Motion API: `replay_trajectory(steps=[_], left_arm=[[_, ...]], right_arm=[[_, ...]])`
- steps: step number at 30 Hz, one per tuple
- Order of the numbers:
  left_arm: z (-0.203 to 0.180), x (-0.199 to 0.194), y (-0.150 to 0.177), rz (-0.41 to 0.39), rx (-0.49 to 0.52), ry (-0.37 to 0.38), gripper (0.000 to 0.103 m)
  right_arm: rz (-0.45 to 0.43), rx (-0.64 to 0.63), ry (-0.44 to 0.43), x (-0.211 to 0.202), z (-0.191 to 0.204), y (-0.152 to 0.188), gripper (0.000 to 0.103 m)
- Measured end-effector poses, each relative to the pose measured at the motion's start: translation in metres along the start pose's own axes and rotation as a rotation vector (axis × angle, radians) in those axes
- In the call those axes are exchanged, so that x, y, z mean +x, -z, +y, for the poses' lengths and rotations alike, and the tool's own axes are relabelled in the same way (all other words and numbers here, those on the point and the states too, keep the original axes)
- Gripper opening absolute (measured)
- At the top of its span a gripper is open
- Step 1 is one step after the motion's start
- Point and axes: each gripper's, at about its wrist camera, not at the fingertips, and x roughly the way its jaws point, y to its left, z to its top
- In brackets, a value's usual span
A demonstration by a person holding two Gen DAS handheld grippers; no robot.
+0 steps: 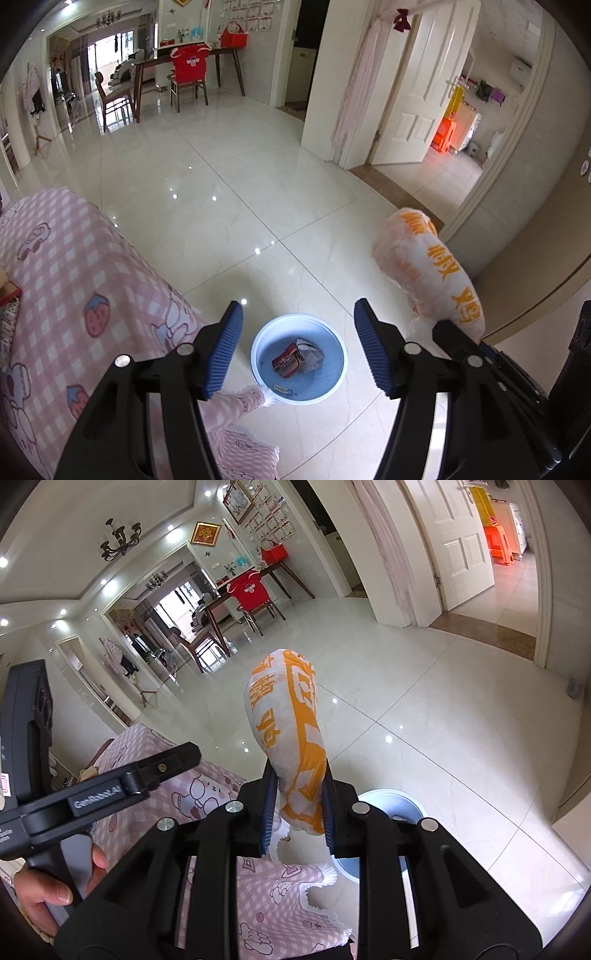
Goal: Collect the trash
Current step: 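Move the plastic bag over the blue basin and open the right tool, then return both tools to the table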
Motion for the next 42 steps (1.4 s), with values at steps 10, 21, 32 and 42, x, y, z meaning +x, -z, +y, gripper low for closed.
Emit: replay_trajectory(steps=[10,21,32,42], left_arm=[[0.017,-0.022,-0.002,-0.032,-0.033,-0.012,0.067],[0.041,-0.058,0.010,-0.062,-0.053,-0.019,0.068],[0.121,-0.148,0.047,-0.145,-0.149,-0.144,0.074],[0.247,-0.222,0.103,-0.197,-0.326,-0.373,0.077]], right_arm=[[-0.014,0.020,0.014,0.016,-0.006,-0.003,0.073],[0.009,-0.026,-0.032,-0.002,0.024,0.002,0.073],[0.059,-0.168,-0.210,-0.019,0.128,0.027,0.073],[0.180,-0.292,-0.314,0.002,0.231,0.075,0.073]])
